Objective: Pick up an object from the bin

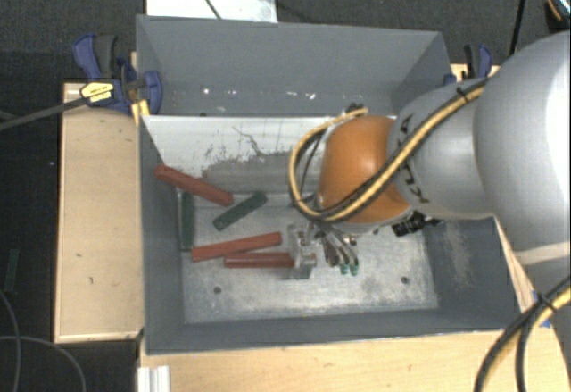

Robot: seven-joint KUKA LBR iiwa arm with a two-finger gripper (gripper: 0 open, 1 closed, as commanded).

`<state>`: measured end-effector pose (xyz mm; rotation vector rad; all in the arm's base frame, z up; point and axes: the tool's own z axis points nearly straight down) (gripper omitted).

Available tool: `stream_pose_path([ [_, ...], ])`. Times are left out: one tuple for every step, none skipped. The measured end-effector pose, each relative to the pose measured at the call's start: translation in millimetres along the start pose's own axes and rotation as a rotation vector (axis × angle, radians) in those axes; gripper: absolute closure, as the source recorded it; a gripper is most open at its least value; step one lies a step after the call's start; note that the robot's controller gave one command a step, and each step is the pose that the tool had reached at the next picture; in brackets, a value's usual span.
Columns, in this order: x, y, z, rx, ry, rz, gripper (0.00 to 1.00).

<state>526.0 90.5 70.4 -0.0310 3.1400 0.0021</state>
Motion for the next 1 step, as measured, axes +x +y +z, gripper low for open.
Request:
stream_pose_path([
  [-1.4,15.1,-135.8,-0.002,-0.009,0.001,1.00],
])
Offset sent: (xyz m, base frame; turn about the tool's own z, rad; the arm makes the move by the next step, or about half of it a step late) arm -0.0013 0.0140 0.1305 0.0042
